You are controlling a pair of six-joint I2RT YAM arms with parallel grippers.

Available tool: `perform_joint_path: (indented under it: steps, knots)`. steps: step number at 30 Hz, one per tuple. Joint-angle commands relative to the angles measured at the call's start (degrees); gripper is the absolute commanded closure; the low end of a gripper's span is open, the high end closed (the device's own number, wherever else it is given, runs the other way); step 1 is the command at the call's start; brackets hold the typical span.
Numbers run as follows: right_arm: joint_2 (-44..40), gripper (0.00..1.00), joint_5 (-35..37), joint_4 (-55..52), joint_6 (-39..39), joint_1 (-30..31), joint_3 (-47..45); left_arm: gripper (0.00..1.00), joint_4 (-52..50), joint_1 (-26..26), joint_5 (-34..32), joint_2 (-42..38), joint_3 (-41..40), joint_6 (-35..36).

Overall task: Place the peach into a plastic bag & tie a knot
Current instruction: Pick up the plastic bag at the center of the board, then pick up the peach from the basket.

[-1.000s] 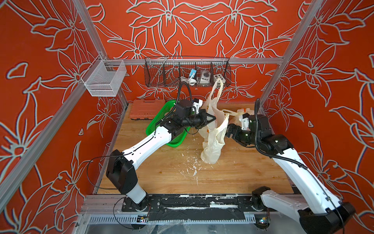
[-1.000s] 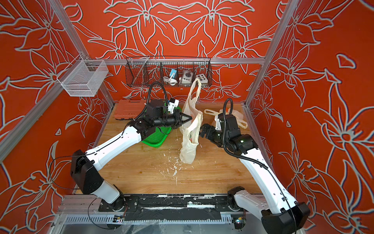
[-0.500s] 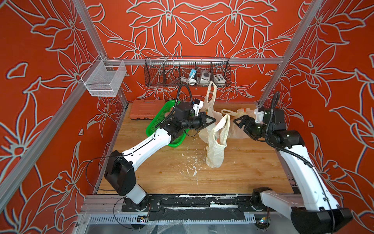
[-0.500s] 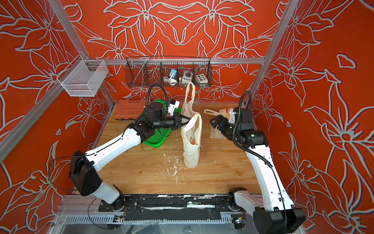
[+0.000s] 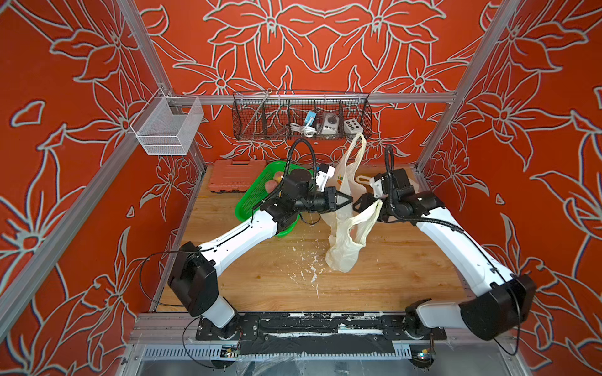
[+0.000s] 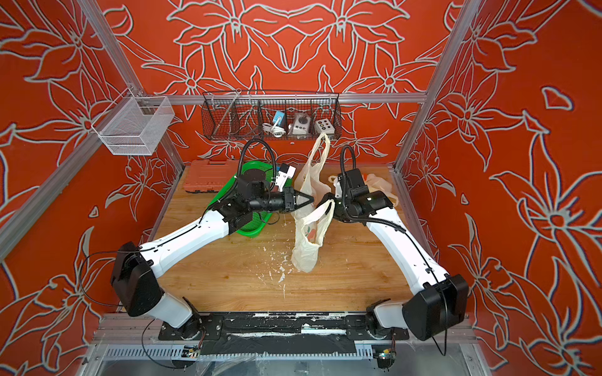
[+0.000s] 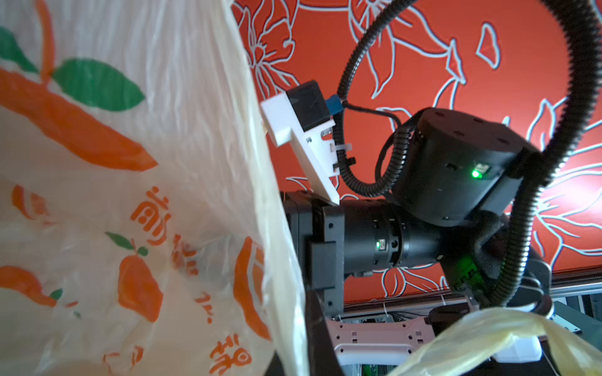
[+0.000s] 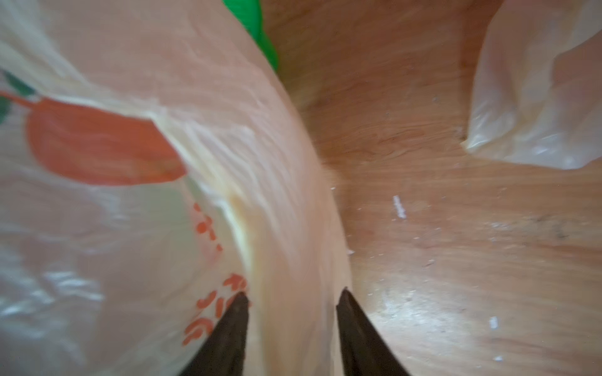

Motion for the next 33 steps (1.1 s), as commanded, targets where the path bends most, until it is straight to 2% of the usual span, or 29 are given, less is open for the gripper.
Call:
perform_joint_path:
  steps: [1, 3, 5, 6, 8, 10, 12, 15, 18, 21, 23, 27, 30, 33]
  knots:
    - [-0.9, 0.89, 13.1, -3.5, -5.9, -1.5, -2.0, 1.00, -9.5, 3.6, -3.9, -7.4, -2.5, 7.8]
    - [-2.0, 0.99, 15.4, -5.0, -9.0, -2.0, -1.6, 1.00, -22.2, 5.5, -11.1, -10.4, -3.6, 15.3]
    - [-1.8, 1.00, 14.8, -7.0, -11.7, -2.1, -0.1, 1.00, -31.5, 7.8, -17.4, -12.2, -4.9, 19.3]
    - [-1.1, 1.00, 12.7, -7.8, -12.7, -2.1, 0.6, 1.00, -33.7, 9.0, -18.5, -12.9, -5.8, 20.2]
    - [-0.1, 1.00, 7.4, -7.5, -12.6, -1.9, 1.0, 1.00, -32.7, 9.6, -16.6, -13.9, -7.1, 20.1]
    - [0.2, 1.00, 3.7, -6.1, -11.1, -1.7, 0.5, 0.86, -27.8, 9.6, -8.1, -14.0, -7.7, 18.3]
    - [0.3, 1.00, 3.7, -5.6, -10.5, -1.7, 0.7, 0.67, -26.5, 9.7, -1.1, -13.8, -6.9, 18.1]
    - [0.4, 1.00, 3.7, -6.7, -11.3, -3.0, 2.7, 0.43, -36.9, 13.1, -2.1, -15.7, -4.8, 26.5]
    - [0.1, 1.00, 3.9, -8.3, -12.4, -4.3, 4.6, 0.30, -42.5, 20.2, -0.7, -19.5, -5.4, 30.0]
    - [0.4, 1.00, 2.8, -8.9, -12.9, -5.1, 6.0, 0.26, -42.2, 24.7, -3.3, -20.1, -5.8, 30.2]
    - [0.6, 1.00, 1.0, -8.1, -12.9, -5.0, 6.1, 0.25, -41.5, 25.7, -9.3, -16.3, -4.3, 30.5]
    - [1.5, 1.00, -1.0, -7.0, -12.8, -5.1, 6.4, 0.23, -38.7, 25.6, -24.7, -1.7, 2.7, 32.1]
    - [2.2, 1.00, -1.7, -6.8, -13.3, -5.0, 7.0, 0.15, -38.6, 25.3, -28.9, 10.1, 11.8, 34.3]
    - [2.8, 1.00, -3.1, -6.2, -13.0, -5.1, 7.1, 0.12, -40.5, 24.2, -33.1, 20.2, 20.7, 36.7]
